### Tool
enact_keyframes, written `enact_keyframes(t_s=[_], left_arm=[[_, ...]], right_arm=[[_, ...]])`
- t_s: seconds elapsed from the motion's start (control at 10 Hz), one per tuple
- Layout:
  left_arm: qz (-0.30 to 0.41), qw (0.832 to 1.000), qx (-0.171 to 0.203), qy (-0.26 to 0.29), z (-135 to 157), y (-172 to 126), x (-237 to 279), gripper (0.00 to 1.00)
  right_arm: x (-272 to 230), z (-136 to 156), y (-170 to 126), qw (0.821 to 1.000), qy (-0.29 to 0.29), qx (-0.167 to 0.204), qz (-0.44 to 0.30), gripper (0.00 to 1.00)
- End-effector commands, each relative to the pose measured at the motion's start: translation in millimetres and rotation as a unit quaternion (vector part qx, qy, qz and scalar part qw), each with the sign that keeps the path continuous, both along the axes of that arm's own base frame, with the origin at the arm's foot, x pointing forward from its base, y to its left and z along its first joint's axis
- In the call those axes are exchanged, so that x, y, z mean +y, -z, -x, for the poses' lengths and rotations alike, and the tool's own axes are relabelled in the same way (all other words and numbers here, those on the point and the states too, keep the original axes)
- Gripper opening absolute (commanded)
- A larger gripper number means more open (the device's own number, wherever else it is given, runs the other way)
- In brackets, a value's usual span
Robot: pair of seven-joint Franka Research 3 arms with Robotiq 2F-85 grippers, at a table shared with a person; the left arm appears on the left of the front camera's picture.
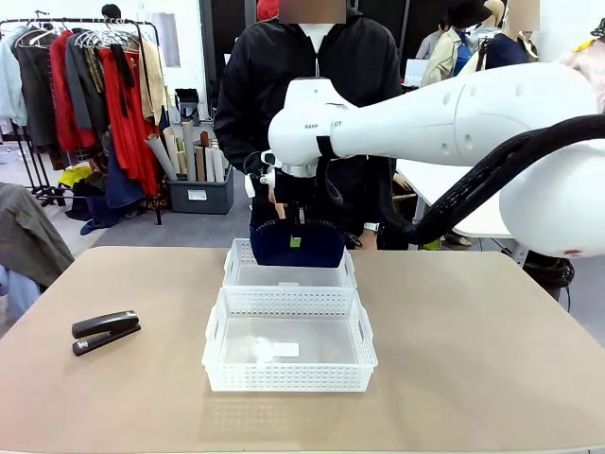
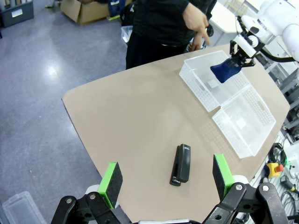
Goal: Distribute items into two baskets.
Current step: Place the picked Pencil pouch into the Organizing basket as instructed by the person.
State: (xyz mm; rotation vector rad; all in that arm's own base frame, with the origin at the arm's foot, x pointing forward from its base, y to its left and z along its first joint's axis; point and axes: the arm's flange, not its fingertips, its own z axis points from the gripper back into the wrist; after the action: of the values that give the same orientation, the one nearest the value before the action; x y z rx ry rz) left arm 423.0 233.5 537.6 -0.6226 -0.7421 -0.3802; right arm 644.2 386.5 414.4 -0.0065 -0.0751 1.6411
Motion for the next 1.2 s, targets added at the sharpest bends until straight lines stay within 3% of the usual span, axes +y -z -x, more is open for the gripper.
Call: enact_keyframes(t_s=[0.0,1.1], left_arm=[[0.0,1.0,-0.001,-0.001,0,-1,0,1.0],[0.0,1.0,-0.001,-0.001,0,-1,0,1.0]], right_arm=[[15,-21,3,0.999,0.021,-0.013,0.027,0.0],[34,-29,67,0.998,0.026,0.018,0.05,0.0]])
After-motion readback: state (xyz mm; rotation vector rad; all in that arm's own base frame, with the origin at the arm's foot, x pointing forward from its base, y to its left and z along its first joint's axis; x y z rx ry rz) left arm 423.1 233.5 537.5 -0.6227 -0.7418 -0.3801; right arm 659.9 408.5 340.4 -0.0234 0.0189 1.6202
